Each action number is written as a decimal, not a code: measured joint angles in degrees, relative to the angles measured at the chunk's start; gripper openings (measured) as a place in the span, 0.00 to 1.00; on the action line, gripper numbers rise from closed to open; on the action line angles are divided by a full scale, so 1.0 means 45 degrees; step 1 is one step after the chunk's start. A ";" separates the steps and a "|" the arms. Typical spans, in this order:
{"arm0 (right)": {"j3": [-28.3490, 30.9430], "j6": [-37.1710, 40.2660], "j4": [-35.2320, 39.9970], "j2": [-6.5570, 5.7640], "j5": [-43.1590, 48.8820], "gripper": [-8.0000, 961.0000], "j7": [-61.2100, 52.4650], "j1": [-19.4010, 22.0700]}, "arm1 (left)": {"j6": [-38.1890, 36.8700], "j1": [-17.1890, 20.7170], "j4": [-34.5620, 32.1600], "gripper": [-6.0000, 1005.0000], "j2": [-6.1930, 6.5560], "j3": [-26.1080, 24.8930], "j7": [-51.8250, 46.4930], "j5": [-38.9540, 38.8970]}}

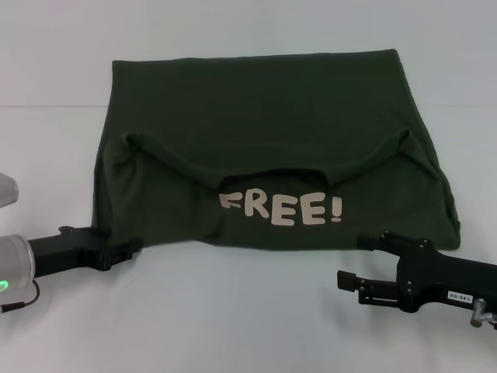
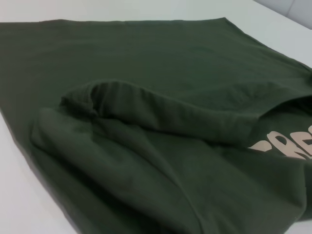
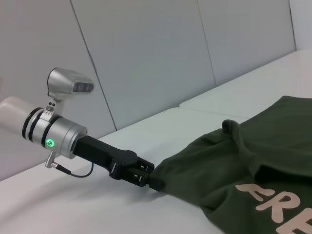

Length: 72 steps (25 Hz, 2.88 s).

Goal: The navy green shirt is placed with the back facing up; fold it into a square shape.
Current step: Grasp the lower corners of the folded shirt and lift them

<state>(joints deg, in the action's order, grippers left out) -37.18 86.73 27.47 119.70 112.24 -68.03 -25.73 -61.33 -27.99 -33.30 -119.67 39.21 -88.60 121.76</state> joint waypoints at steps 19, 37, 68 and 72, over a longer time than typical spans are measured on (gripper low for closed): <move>0.0046 0.0044 0.0090 -0.0009 0.0000 0.95 -0.0006 0.0051 | -0.0497 -0.0057 -0.0086 0.04 0.0364 0.0028 0.0057 0.0012; 0.1519 -0.0897 0.2544 -0.1335 0.1042 0.95 -0.7857 0.0505 | -0.0775 -0.0124 -0.0237 0.04 0.0716 -0.0032 -0.0020 0.0000; -0.0431 -0.1343 0.2777 -0.2333 0.8207 0.94 -1.7175 -0.3625 | -0.0844 -0.0244 -0.0236 0.05 0.0717 0.0135 0.0060 0.0012; -0.0502 -0.1604 0.2768 -0.2193 0.8213 0.94 -1.7112 -0.3625 | -0.0844 -0.0244 -0.0236 0.05 0.0717 0.0135 0.0060 0.0012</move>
<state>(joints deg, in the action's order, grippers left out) -39.44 79.51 39.92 109.83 149.19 -145.03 -42.04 -65.12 -29.09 -34.37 -116.44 39.82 -88.33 121.81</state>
